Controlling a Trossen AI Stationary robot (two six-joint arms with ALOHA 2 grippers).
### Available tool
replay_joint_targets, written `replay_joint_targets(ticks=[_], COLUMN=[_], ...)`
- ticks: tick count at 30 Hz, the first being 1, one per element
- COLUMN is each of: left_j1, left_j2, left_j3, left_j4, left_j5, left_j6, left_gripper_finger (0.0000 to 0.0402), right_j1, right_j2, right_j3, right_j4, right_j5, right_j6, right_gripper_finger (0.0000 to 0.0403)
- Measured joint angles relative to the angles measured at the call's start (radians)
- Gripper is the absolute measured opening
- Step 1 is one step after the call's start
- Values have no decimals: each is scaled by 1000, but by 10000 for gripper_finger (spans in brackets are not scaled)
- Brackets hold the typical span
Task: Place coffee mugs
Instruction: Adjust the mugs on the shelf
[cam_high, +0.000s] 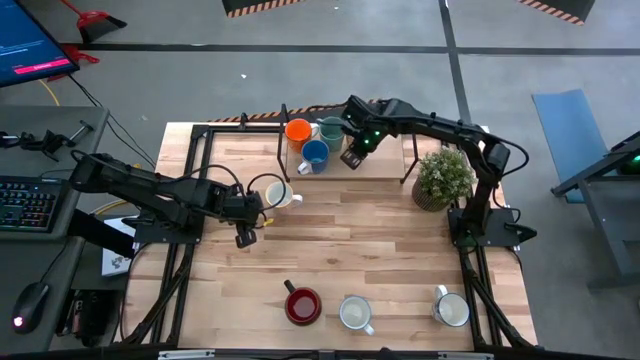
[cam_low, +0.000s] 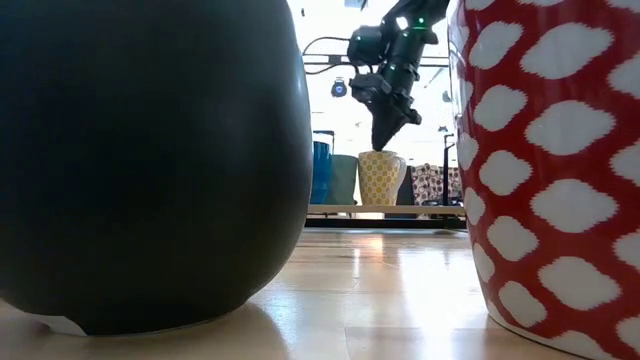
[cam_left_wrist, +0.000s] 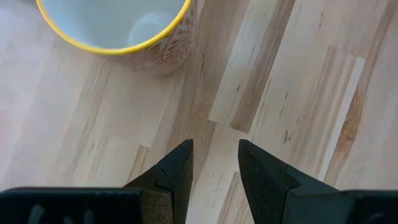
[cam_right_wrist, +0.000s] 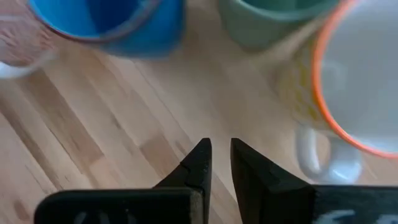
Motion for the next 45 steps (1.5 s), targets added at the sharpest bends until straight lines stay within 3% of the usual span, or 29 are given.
replay_joint_targets(ticks=[7, 18, 24, 45], left_j1=[0, 0, 0, 0], left_j2=[0, 0, 0, 0], left_j3=[0, 0, 0, 0], left_j4=[50, 46, 42, 41], left_j5=[-2, 5, 6, 6], left_j6=[1, 2, 3, 4], left_gripper_finger=[117, 117, 117, 117], right_j1=[64, 92, 99, 123], right_j2=[0, 20, 41, 87], right_j3=[0, 0, 0, 1], right_j4=[75, 174, 229, 304], right_j5=[119, 122, 173, 137], right_j6=[43, 103, 116, 115], right_gripper_finger=[39, 39, 39, 39])
